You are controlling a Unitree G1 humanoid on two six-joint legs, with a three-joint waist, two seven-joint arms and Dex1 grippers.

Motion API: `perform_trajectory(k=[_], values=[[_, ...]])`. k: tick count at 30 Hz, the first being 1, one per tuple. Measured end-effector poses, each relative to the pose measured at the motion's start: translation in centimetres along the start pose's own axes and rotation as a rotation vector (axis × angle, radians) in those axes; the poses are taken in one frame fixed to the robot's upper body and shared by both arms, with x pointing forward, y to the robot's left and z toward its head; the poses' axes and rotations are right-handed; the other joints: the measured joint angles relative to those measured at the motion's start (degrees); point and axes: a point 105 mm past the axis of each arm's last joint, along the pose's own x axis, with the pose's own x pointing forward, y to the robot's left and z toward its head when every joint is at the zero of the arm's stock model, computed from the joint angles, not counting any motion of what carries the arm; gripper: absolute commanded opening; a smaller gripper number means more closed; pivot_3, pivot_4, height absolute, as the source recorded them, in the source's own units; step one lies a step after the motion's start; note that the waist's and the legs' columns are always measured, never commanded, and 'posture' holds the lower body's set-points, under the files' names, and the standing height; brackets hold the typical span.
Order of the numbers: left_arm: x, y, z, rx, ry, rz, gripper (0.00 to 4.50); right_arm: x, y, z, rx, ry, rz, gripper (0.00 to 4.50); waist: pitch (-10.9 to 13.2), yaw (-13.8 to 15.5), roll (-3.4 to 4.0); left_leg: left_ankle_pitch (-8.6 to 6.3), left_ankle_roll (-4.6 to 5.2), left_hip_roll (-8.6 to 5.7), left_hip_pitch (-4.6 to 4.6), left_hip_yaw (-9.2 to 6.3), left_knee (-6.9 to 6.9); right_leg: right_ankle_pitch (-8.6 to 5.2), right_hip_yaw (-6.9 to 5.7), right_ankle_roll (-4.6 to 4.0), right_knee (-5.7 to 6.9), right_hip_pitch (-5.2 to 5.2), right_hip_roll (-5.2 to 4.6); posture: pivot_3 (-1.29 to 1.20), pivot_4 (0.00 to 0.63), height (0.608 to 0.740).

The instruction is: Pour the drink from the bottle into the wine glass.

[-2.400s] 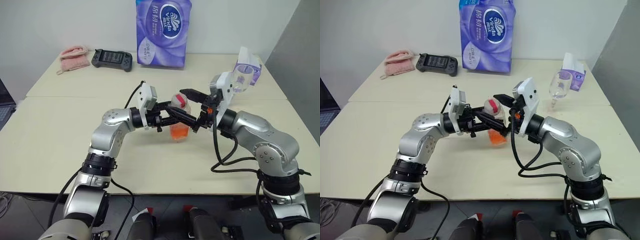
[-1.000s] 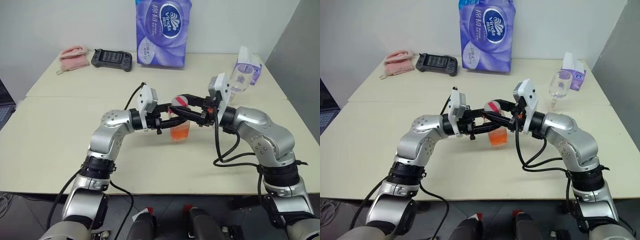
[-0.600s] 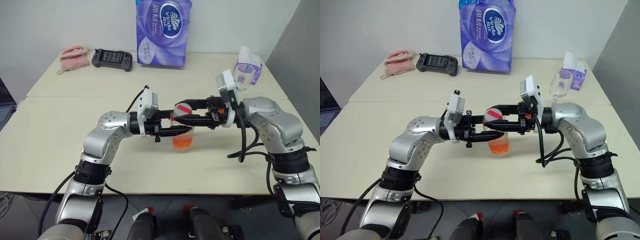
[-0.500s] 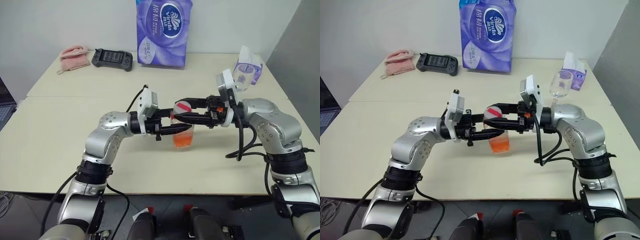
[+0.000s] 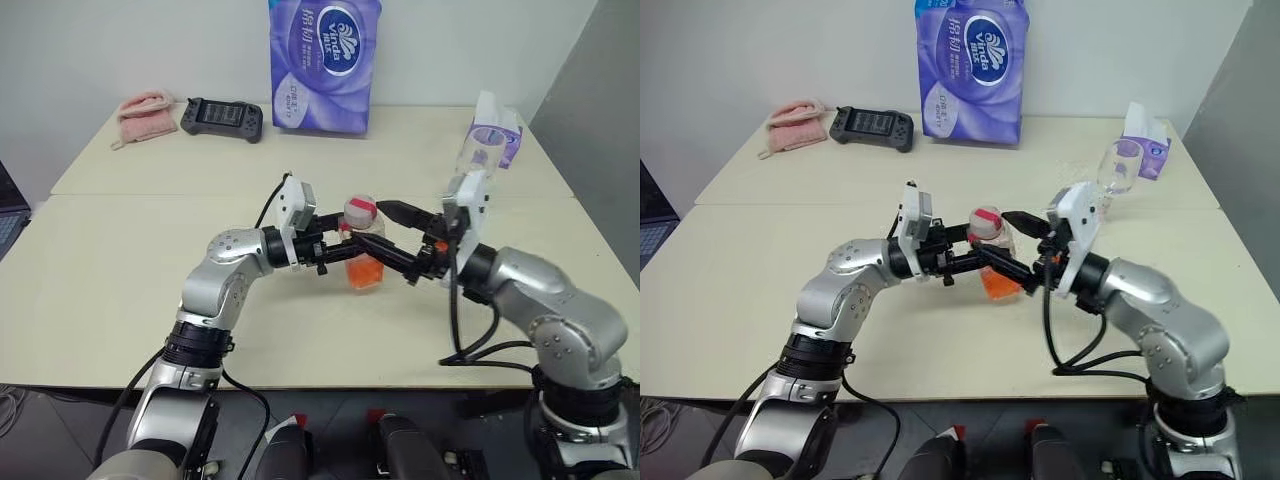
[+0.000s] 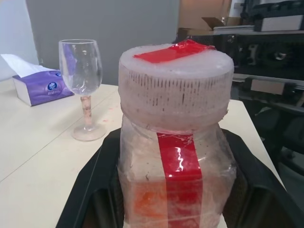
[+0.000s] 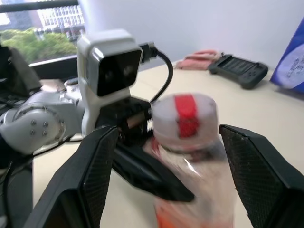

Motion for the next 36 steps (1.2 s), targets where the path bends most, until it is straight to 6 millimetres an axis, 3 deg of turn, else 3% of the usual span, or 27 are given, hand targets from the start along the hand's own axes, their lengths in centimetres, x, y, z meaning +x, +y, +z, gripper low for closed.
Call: perform_trajectory(k=[7, 17, 19, 23, 24, 31, 36], values=[[0.1, 0.0, 0.0, 0.009, 0.005, -0.018, 2.07, 1.5, -0.3, 1.2, -0.074, -0.036, -0.084, 3.65, 0.0, 0.1, 0.00, 0.00, 0.00, -0.05, -0.05, 0.00, 0.01, 0.07, -0.02, -0.12, -0.03, -0.01, -0.01, 0.00, 0.150, 0.740], [0.3, -0.1, 0.3, 0.022, 0.009, -0.035, 2.07, 1.6, -0.2, 0.5, -0.106, -0.002, -0.058, 3.65, 0.0, 0.1, 0.00, 0.00, 0.01, -0.03, -0.04, 0.02, 0.00, 0.07, -0.03, -0.12, -0.02, -0.03, 0.00, 0.00, 0.150, 0.740], [0.3, 0.0, 0.3, 0.023, 0.010, -0.034, 2.07, 1.7, -0.2, 0.5, -0.101, -0.004, -0.057, 3.28, 0.0, 0.1, 0.00, 0.00, 0.01, -0.03, -0.05, 0.02, 0.01, 0.07, -0.04, -0.12, -0.02, -0.03, 0.00, 0.00, 0.150, 0.740], [0.2, 0.0, 0.3, 0.024, 0.011, -0.030, 2.07, 1.9, -0.5, 0.4, -0.082, -0.004, -0.060, 1.98, 0.0, 0.1, 0.00, 0.00, 0.01, -0.03, -0.05, 0.03, 0.01, 0.08, -0.03, -0.14, -0.02, -0.03, 0.00, 0.00, 0.150, 0.740], [0.2, 0.1, 0.3, 0.026, 0.012, -0.026, 2.07, 2.0, -0.5, 0.4, -0.078, -0.005, -0.060, 1.84, 0.0, 0.1, 0.00, 0.00, 0.01, -0.03, -0.04, 0.03, 0.00, 0.08, -0.03, -0.14, -0.02, -0.04, 0.00, 0.00, 0.150, 0.740], [-0.1, 0.0, 0.4, 0.039, 0.023, -0.032, 2.07, 2.0, -0.4, 0.3, -0.050, -0.009, -0.028, 1.85, 0.0, 0.1, 0.00, 0.00, 0.01, -0.03, -0.05, 0.03, 0.01, 0.09, -0.03, -0.15, -0.01, -0.04, 0.00, 0.00, 0.150, 0.740], [-0.5, -1.6, 0.2, 0.027, 0.054, -0.137, 2.07, 0.6, -0.4, 0.1, -0.048, 0.042, 0.207, 1.85, 0.0, 0.1, 0.02, -0.01, 0.04, -0.08, -0.04, 0.11, 0.02, 0.08, -0.10, -0.13, -0.03, -0.02, 0.19, 0.00, 0.150, 0.740]])
